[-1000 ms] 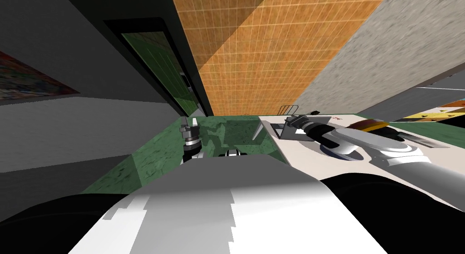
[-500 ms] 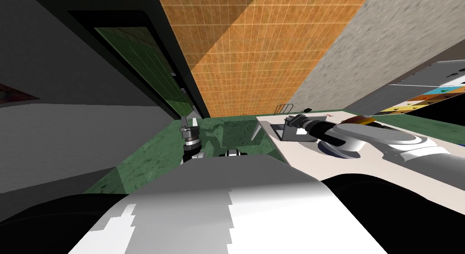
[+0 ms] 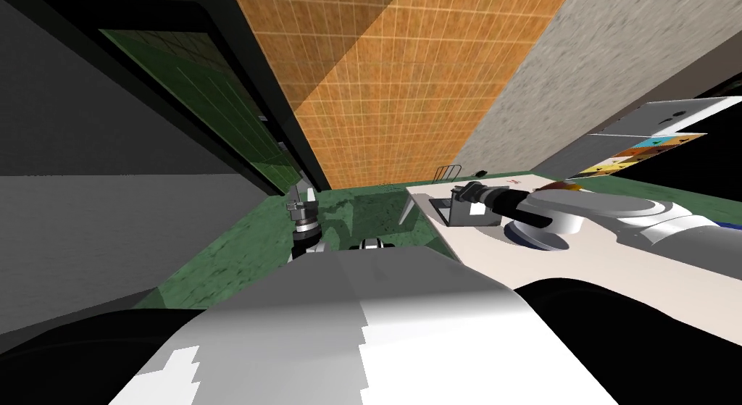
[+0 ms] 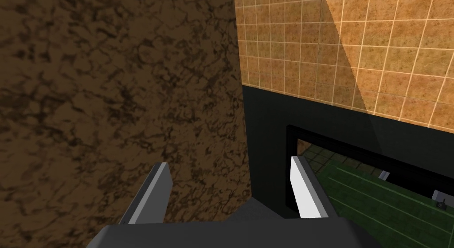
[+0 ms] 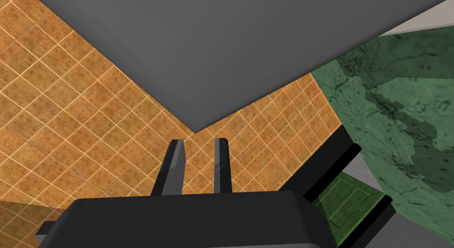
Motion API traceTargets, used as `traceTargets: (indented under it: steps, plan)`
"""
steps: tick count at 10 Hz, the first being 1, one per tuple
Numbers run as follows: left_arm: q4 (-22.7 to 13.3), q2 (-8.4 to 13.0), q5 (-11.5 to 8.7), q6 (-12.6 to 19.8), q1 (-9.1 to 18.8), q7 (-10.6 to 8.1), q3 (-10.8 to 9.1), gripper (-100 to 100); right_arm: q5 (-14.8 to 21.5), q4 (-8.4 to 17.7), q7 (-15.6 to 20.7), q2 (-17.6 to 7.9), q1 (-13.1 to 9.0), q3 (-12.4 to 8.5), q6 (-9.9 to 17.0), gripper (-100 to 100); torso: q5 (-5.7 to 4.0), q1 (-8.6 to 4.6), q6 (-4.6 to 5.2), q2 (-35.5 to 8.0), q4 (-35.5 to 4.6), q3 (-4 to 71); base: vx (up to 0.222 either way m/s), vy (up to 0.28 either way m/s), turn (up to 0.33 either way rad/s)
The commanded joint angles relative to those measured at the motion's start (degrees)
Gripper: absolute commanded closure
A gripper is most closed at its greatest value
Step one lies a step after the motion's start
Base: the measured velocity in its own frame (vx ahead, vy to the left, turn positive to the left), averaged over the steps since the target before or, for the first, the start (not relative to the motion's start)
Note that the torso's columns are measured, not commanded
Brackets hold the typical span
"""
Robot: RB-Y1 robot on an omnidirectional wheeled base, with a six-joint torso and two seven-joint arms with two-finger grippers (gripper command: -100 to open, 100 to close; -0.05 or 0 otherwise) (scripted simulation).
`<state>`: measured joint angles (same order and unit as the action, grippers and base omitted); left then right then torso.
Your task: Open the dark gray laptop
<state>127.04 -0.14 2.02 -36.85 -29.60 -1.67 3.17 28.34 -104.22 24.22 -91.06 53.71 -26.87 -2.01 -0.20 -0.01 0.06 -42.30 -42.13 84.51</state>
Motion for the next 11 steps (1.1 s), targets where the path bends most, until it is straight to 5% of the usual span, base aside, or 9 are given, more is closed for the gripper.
traceTargets:
  steps: [1,7,8,9,11]
  plan:
    - [0.00,0.00,0.00,0.00,0.01,0.00,0.00,0,-1.47,-0.37,-1.78,-4.37,3.29,-1.05,-0.91,100,0.01,-0.05,-0.07,0.02,-0.02,0.02,0.102,0.015,-0.137]
    - [0.00,0.00,0.00,0.00,0.01,0.00,0.00,0,-4.26,-0.71,-5.00,-13.88,10.75,-3.57,-2.10,100,-0.13,-0.24,-0.03,0.07,0.09,0.04,0.088,0.014,-0.112]
    - [0.00,0.00,0.00,0.00,0.00,0.00,0.00,0,-4.26,-0.71,-5.00,-15.09,10.75,-3.57,-2.10,100,-0.20,-0.28,0.09,0.13,0.16,0.06,0.072,0.020,-0.063]
    - [0.00,0.00,0.00,0.00,0.01,0.00,0.00,0,-4.26,-0.71,-5.00,-15.09,8.36,-2.23,-2.10,100,-0.18,-0.36,0.08,0.10,0.12,0.06,0.025,0.013,0.011]
    - [0.00,0.00,0.00,0.00,0.02,0.00,0.00,0,-4.26,-0.71,-5.00,-15.09,10.75,-3.57,-2.10,100,0.08,-0.15,0.06,-0.23,-0.15,-0.11,-0.006,-0.001,0.016]
